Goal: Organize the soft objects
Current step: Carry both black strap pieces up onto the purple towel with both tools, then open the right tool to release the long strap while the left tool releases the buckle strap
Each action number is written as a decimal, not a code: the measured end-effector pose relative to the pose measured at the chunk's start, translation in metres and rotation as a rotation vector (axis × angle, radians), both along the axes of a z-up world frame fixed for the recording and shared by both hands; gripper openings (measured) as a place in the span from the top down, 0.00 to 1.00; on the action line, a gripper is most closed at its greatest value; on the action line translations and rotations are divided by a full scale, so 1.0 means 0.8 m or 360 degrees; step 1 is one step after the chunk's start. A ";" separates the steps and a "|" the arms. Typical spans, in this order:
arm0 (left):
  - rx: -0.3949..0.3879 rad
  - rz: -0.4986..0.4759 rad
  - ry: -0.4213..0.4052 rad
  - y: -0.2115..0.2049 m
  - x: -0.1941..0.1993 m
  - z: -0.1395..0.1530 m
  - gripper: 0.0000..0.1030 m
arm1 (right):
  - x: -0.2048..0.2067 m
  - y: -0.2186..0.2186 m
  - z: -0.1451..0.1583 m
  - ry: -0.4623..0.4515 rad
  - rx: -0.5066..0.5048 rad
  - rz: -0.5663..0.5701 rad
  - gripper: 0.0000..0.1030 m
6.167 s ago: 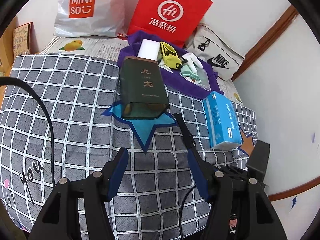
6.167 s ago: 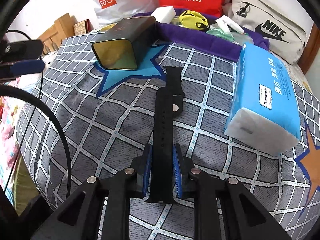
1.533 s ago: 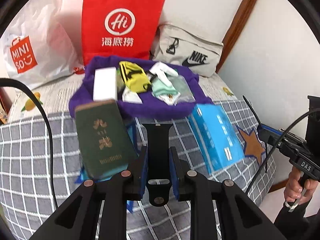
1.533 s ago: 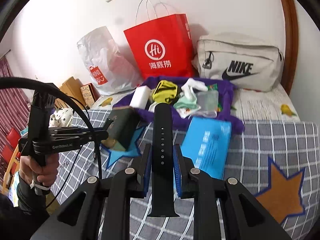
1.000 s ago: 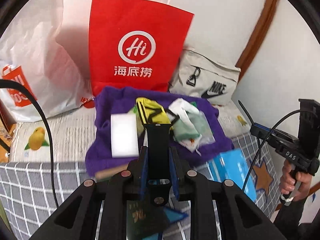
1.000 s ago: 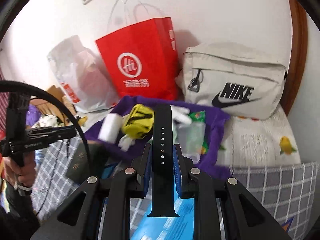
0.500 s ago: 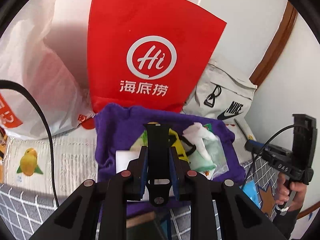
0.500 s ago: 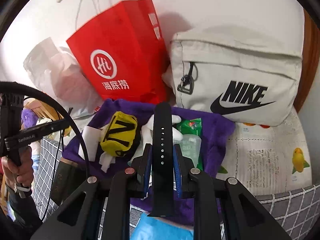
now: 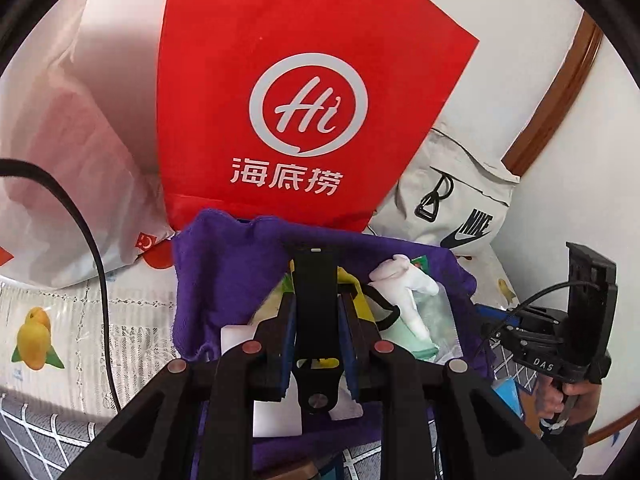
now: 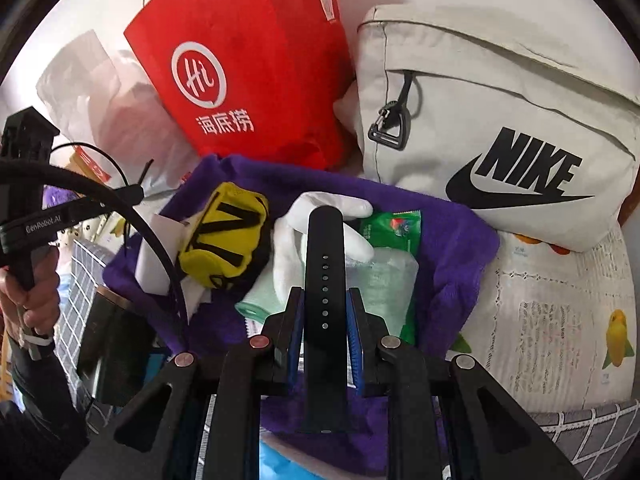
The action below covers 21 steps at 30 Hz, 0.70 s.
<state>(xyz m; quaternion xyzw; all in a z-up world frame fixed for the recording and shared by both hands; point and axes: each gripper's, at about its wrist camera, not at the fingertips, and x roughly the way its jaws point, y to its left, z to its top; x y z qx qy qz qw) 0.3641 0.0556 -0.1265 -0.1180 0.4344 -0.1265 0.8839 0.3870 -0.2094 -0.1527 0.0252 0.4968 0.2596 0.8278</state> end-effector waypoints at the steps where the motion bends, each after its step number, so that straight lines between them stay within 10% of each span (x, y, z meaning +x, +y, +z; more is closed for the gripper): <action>1: 0.0001 0.0007 0.0004 0.001 0.001 -0.001 0.81 | 0.000 0.000 -0.003 0.0000 -0.0008 0.0011 0.80; 14: -0.0026 0.0000 0.0067 0.004 0.010 -0.019 0.81 | 0.016 0.005 -0.051 0.0139 -0.0076 0.0052 0.79; 21: -0.0016 -0.0007 0.0162 -0.003 0.019 -0.038 0.81 | 0.013 0.000 -0.047 0.0110 -0.0037 0.0041 0.63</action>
